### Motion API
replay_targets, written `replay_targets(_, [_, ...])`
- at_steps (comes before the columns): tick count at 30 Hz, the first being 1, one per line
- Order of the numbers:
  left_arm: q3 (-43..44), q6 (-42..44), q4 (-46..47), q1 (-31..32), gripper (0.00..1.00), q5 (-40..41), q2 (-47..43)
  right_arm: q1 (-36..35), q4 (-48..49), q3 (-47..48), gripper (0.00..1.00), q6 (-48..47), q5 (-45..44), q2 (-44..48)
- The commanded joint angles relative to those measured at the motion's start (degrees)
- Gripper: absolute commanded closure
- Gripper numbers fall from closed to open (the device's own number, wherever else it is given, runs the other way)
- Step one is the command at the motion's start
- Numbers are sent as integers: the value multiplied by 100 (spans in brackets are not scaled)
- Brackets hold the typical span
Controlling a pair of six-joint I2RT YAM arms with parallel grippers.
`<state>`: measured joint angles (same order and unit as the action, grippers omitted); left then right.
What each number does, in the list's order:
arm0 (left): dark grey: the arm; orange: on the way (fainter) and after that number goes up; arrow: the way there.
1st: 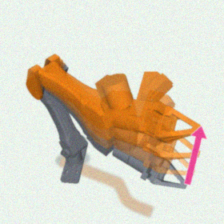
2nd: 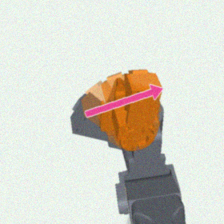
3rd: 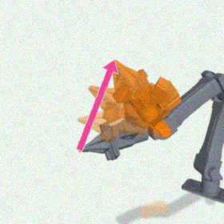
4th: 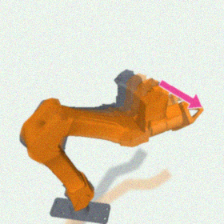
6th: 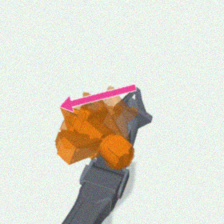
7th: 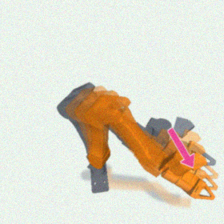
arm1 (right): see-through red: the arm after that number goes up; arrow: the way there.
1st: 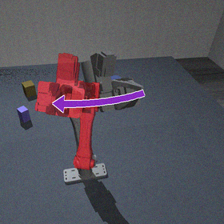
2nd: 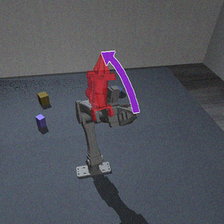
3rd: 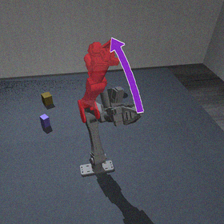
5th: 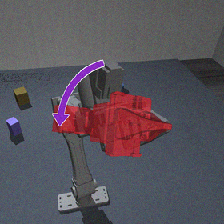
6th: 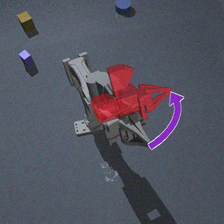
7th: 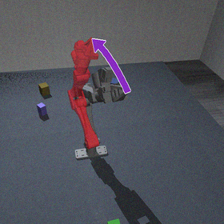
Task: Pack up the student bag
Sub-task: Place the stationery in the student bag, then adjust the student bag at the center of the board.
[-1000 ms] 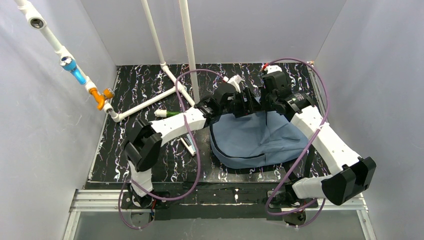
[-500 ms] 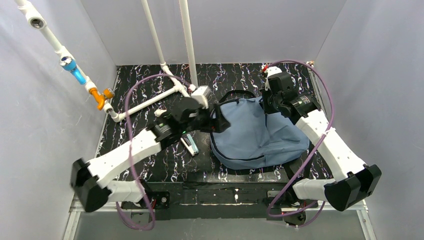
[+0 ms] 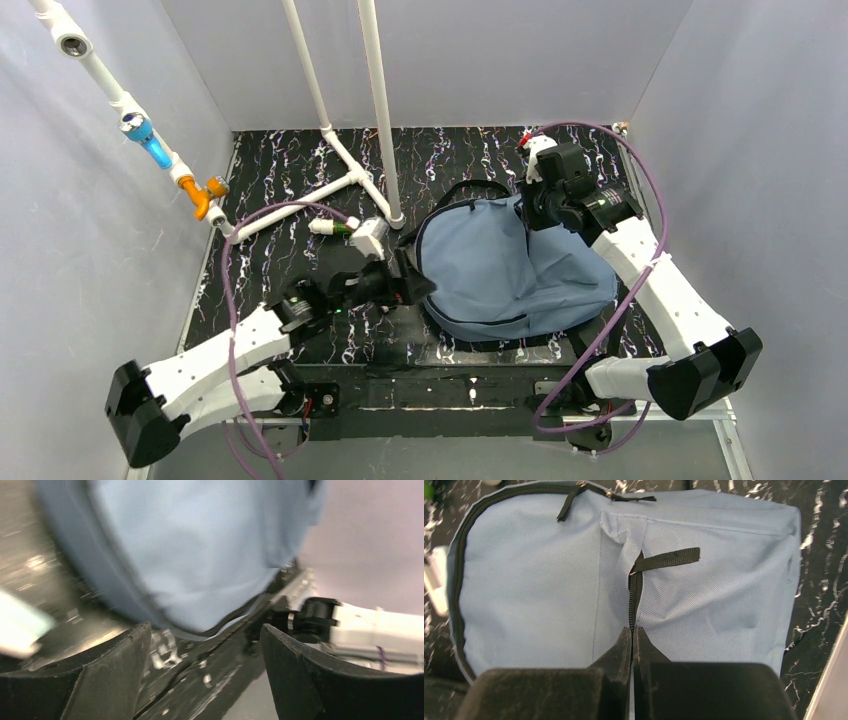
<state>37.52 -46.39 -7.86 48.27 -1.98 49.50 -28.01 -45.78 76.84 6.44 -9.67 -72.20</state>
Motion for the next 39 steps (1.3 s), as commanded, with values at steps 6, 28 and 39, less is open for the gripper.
replay_targets(6, [2022,592,2475,1109,27,-19,2835,-34,-855,941,99,313,1313,-132])
replay_targets(28, [3400,715,1835,1370,70,1384,4886,-35,-427,736,99,22,-510,-54])
replay_targets(39, [2805,946,1071,1370,100,2260,3733,-29,-385,393,99,112,-2345,66])
